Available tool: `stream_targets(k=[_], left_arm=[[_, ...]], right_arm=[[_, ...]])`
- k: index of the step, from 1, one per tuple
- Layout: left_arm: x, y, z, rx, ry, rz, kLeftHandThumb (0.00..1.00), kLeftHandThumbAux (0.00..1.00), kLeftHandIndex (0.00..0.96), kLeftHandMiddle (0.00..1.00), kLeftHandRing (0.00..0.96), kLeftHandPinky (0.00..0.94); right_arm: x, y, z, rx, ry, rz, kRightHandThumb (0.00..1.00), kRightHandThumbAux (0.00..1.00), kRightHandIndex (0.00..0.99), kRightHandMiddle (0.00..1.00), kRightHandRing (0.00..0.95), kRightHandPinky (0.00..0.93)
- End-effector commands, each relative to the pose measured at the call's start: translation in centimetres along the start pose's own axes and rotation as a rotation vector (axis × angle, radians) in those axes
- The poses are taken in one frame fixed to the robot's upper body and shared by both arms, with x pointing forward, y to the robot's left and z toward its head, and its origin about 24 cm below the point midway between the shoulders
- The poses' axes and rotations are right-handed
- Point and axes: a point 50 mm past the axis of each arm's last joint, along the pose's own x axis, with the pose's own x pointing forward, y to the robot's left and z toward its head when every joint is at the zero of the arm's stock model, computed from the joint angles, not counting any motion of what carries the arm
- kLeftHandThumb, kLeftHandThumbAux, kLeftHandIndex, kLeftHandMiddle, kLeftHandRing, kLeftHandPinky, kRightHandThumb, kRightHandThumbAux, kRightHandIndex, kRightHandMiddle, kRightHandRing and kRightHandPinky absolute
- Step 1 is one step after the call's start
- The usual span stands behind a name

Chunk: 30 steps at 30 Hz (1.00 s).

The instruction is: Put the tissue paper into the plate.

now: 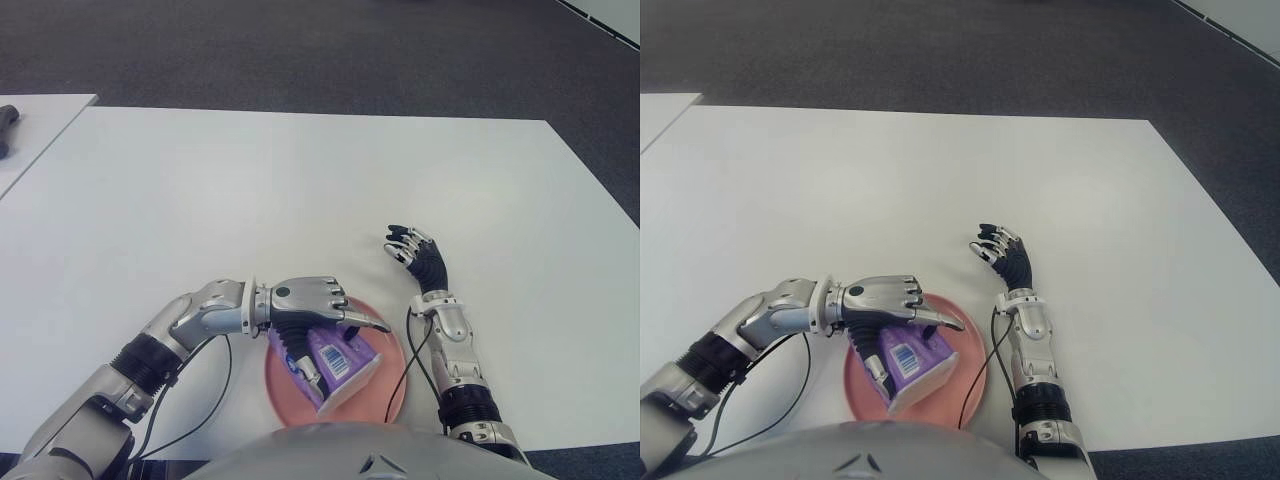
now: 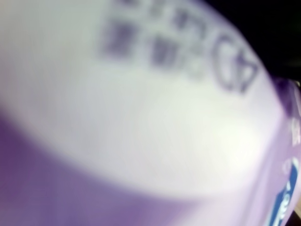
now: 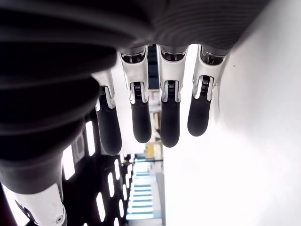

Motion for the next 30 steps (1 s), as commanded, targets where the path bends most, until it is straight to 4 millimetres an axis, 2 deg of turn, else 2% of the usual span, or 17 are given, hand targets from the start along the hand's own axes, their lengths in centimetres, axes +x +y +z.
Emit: stream_targets(k=[1,4,8,13,18,25,30], left_arm=[[-0.4,-0.2,-0.9,0.001,0.062,-0.061,0.002,0.309,0.0,0.0,0.0,0.0],[-0.1,1.4,-1.3,0.002,0.055,-0.042,0.008,0.319,0.0,0.0,0.0,0.0],[-0.2,2.3,-1.4,-0.047,0.041,0.022,0.019,0.332,0.0,0.0,0.0,0.0],[-0.4,2.2,-1.4,-0.122,0.032,0.066,0.037,0.34,0.0,0.0,0.0,0.0],[-0.5,2.1,-1.3,-0.233,0.022,0.123,0.053,0.338,0.0,0.0,0.0,0.0],[-0.5,1.9,-1.4,-0.336,0.021,0.195,0.073,0.334,0.0,0.0,0.0,0.0],[-0.5,2.1,-1.4,-0.354,-0.008,0.263,0.086,0.323,0.0,0.0,0.0,0.0]], right_arm=[[-1.3,-0.2,-2.4,0.023,0.133,-0.011,0.682,0.737,0.402,0.313,0.314,0.32],[-1.3,-0.1,-2.4,0.022,0.132,-0.007,0.682,0.737,0.402,0.314,0.314,0.315],[-1.4,-0.2,-2.8,0.026,0.141,-0.012,0.683,0.736,0.403,0.314,0.316,0.321],[-1.9,0.2,-1.9,0.013,0.111,-0.005,0.68,0.737,0.401,0.305,0.313,0.314],[-1.6,0.0,-2.2,-0.031,0.072,0.032,0.676,0.738,0.4,0.297,0.308,0.313],[-1.6,0.3,-1.3,-0.036,0.077,0.045,0.674,0.738,0.4,0.297,0.308,0.314],[-1.6,0.4,-1.1,-0.033,0.074,0.042,0.676,0.735,0.402,0.298,0.305,0.303]])
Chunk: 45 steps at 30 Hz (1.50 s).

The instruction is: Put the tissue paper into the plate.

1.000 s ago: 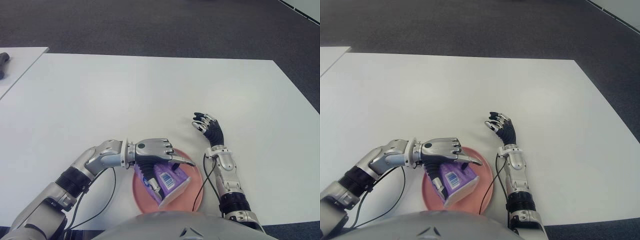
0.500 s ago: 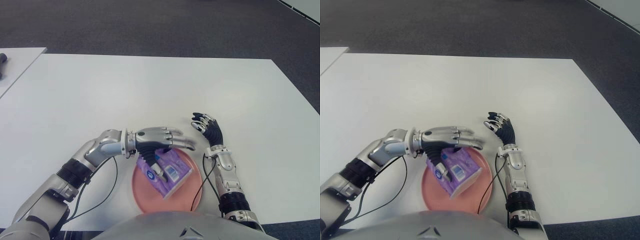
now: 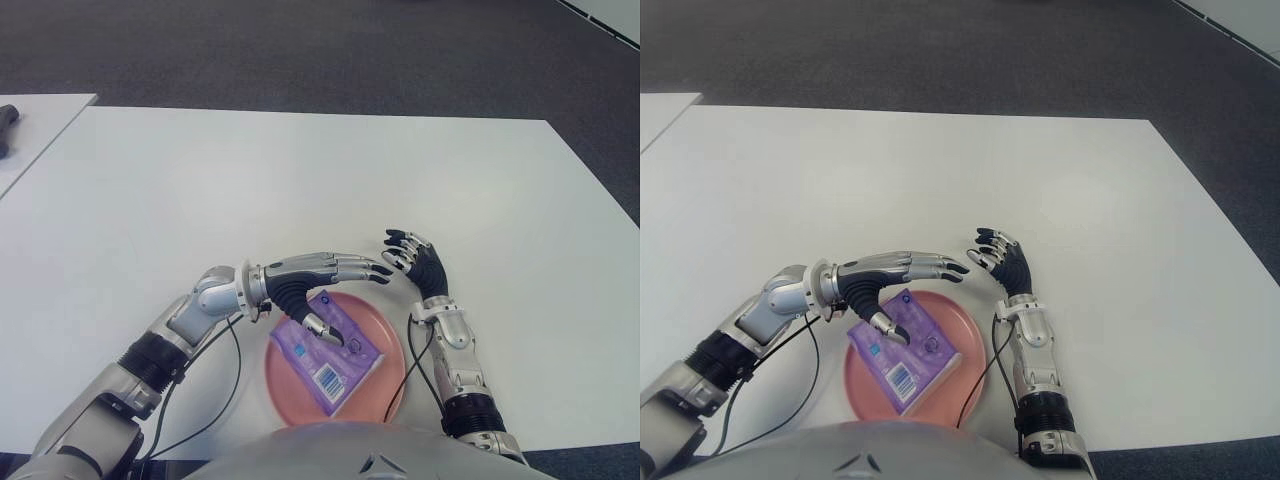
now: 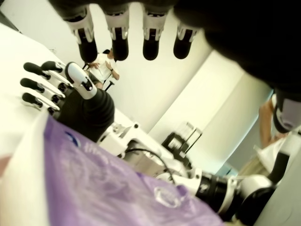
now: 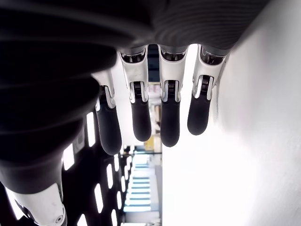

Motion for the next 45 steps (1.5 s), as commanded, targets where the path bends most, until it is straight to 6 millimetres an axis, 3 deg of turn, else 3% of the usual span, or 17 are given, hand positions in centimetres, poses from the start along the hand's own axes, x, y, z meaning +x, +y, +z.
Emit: stream_targets(k=[1,15,24,28,33,37,41,45], left_arm=[[-0.1,0.0,-0.1,-0.014,-0.024,0.041,0.087,0.321,0.0,0.0,0.0,0.0],[-0.4,0.2,0.5,0.252,-0.041,-0.031,0.053,0.299,0.0,0.0,0.0,0.0],[-0.6,0.2,0.7,0.271,-0.07,0.01,0.04,0.306,0.0,0.0,0.0,0.0],[-0.7,2.3,0.8,0.207,-0.104,0.13,0.047,0.313,0.0,0.0,0.0,0.0],[-1.0,5.5,-0.7,-0.027,-0.059,0.4,0.072,0.32,0.0,0.0,0.0,0.0],[-1.8,9.2,-2.1,-0.112,0.004,0.685,0.067,0.327,0.0,0.0,0.0,0.0],[-1.6,10.2,-1.4,-0.128,0.006,0.796,0.062,0.323,0.0,0.0,0.0,0.0],[-3.9,10.7,-3.3,-0.113,0.142,0.981,0.038,0.329,0.0,0.0,0.0,0.0]], right_arm=[[-0.9,0.3,-1.4,0.006,0.087,0.0,0.676,0.735,0.402,0.298,0.305,0.3],[-1.0,0.5,-1.2,-0.004,0.081,0.007,0.672,0.737,0.399,0.287,0.287,0.278],[-1.0,0.5,-1.4,0.0,0.086,0.015,0.667,0.74,0.397,0.268,0.268,0.262],[-1.0,0.5,-1.6,0.003,0.086,0.015,0.669,0.739,0.397,0.271,0.271,0.275],[-0.5,0.2,-2.1,0.017,0.115,-0.007,0.673,0.738,0.399,0.277,0.276,0.293],[-0.1,0.2,-2.6,0.037,0.135,-0.024,0.68,0.734,0.403,0.301,0.295,0.319],[0.0,0.2,-2.7,0.043,0.136,-0.031,0.684,0.733,0.405,0.316,0.306,0.328],[-0.1,0.3,-2.8,0.047,0.139,-0.037,0.687,0.731,0.406,0.323,0.314,0.327]])
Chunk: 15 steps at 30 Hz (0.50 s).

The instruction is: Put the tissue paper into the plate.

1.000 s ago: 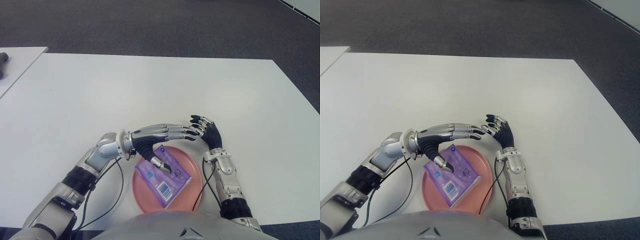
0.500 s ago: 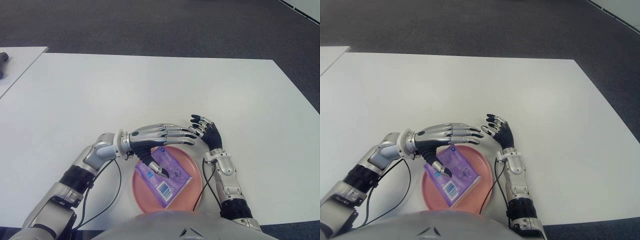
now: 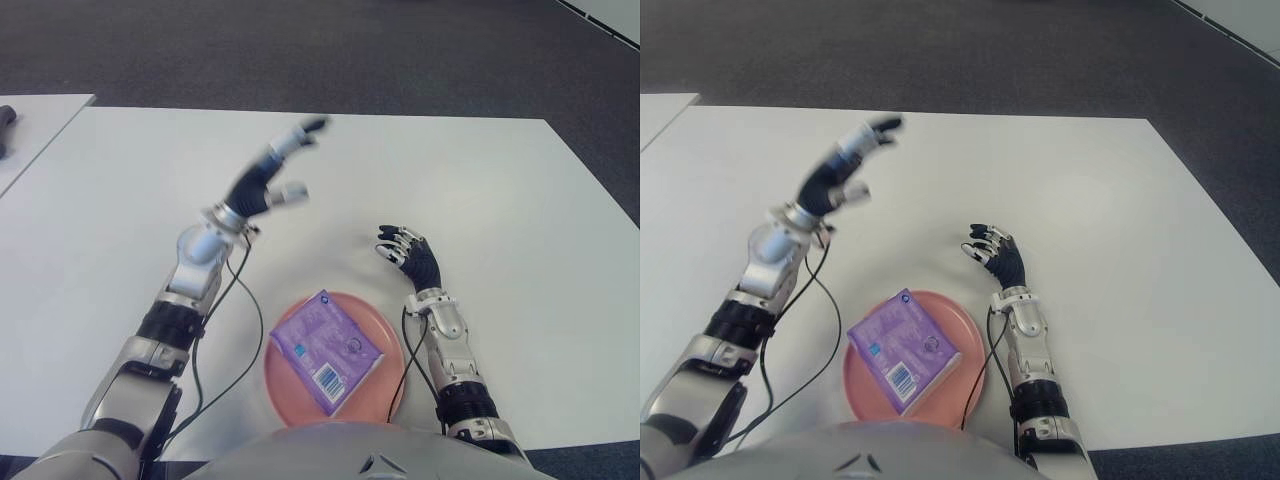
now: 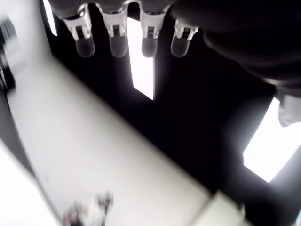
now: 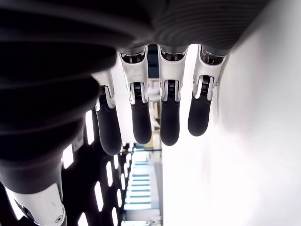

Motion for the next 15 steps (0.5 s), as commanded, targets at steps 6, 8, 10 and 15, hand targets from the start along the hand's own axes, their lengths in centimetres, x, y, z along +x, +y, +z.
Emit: stream_targets(k=[6,8,10,15], left_arm=[[-0.9,1.9,-4.3,0.075,0.264,0.274,0.004,0.353,0.0,0.0,0.0,0.0],[-1.0,1.7,-5.0,0.083,0.298,0.302,0.002,0.363,0.0,0.0,0.0,0.0],[-1.7,1.7,-5.9,0.093,0.343,0.327,0.001,0.374,0.0,0.0,0.0,0.0],[-3.1,1.8,-7.4,0.11,0.422,0.376,0.0,0.405,0.0,0.0,0.0,0.0]], right_arm=[[-1.5,0.0,-2.5,0.027,0.13,-0.03,0.688,0.731,0.406,0.326,0.316,0.328],[-1.5,0.0,-2.6,0.03,0.132,-0.033,0.689,0.731,0.406,0.327,0.318,0.332],[-1.5,0.0,-2.6,0.037,0.134,-0.035,0.689,0.732,0.406,0.328,0.319,0.334],[-1.4,0.0,-2.7,0.04,0.132,-0.032,0.687,0.733,0.405,0.327,0.32,0.329]])
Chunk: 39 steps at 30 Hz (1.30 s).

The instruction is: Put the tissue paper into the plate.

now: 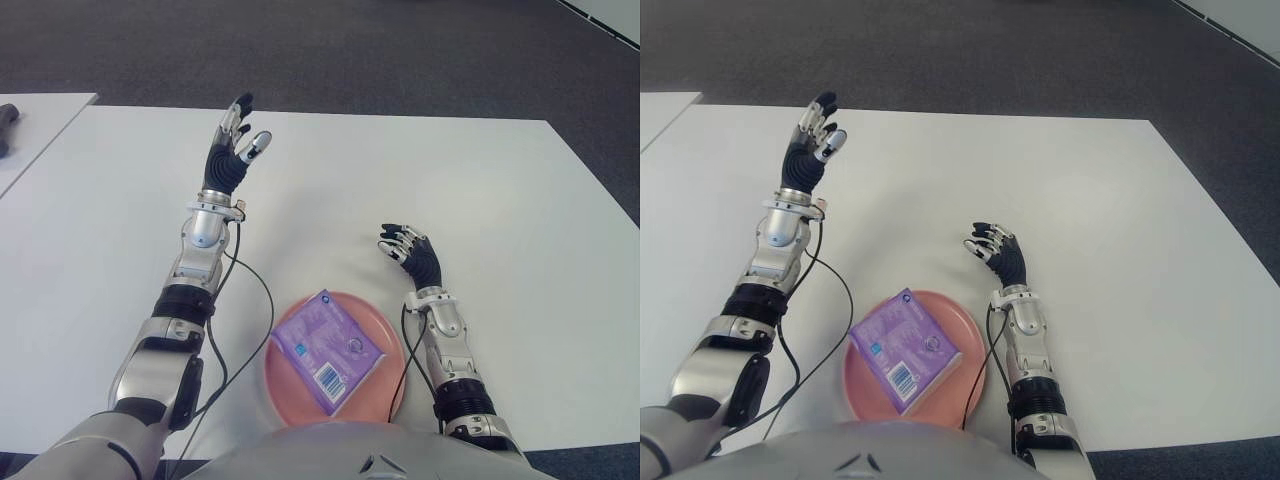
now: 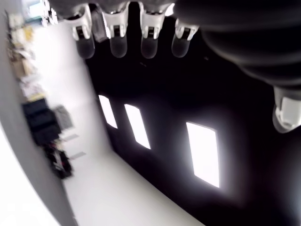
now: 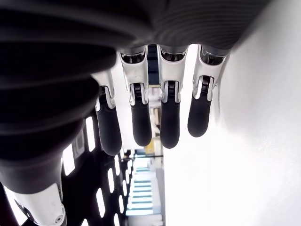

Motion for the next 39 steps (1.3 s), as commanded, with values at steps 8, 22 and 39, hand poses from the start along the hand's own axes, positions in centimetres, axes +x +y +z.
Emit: stream_targets(k=[8,22,39], left_arm=[[-1.2,-0.1,-2.4,0.023,0.102,0.092,0.0,0.436,0.0,0.0,0.0,0.0],[-4.5,-1.2,-5.3,0.006,0.24,0.122,0.0,0.468,0.0,0.0,0.0,0.0],[-7.9,-3.3,-6.6,-0.046,0.321,0.085,0.0,0.434,0.0,0.0,0.0,0.0]], right_arm=[[-1.5,-0.1,-2.7,0.015,0.132,-0.008,0.687,0.733,0.405,0.325,0.317,0.331],[-1.7,0.1,-2.6,0.023,0.129,-0.014,0.688,0.731,0.406,0.328,0.327,0.338],[-1.5,0.1,-2.6,0.012,0.117,-0.012,0.686,0.733,0.405,0.322,0.317,0.329]])
